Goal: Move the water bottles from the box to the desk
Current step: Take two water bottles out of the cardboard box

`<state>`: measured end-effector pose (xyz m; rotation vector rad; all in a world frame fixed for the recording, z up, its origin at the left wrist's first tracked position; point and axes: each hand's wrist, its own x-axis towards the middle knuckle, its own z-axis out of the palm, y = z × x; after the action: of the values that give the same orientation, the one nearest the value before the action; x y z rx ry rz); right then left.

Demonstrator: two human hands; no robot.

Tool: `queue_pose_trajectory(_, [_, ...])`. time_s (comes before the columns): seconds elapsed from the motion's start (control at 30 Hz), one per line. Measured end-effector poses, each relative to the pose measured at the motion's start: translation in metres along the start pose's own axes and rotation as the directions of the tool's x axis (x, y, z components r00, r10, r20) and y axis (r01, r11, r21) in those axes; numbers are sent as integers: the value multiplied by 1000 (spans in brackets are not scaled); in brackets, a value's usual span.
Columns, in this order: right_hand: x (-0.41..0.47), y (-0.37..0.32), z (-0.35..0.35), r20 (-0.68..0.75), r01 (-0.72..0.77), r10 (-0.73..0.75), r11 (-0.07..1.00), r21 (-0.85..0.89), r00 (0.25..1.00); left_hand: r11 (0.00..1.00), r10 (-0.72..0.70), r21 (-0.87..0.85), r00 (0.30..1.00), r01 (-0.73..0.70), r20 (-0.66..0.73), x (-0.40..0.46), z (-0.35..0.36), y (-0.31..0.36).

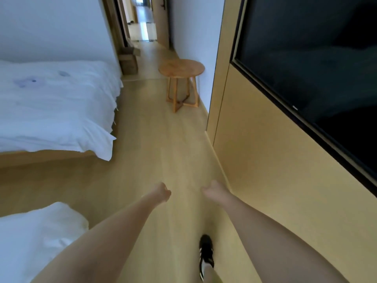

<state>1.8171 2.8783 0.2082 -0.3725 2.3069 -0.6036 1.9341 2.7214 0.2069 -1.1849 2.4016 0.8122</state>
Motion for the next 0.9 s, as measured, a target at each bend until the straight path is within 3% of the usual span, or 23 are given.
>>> queue_pose_trajectory(0.27, [175,-97,-64,59,88,-81,988,-128,995,997,-68,47,998,69,-15,141,-88,50])
queue_pose_trajectory(0.5, [297,-205,-122,92,136,-122,976,-170,988,998,-41,38,998,43,-43,256,-176,100])
queue_pose_trajectory(0.73, [426,-310,-131,179,213,-168,938,-273,969,992,-124,21,992,125,-10,398,-249,77])
queue_pose_trajectory(0.9, [537,-409,-135,149,223,-181,913,-343,972,989,-151,-9,988,151,-15,524,-328,58])
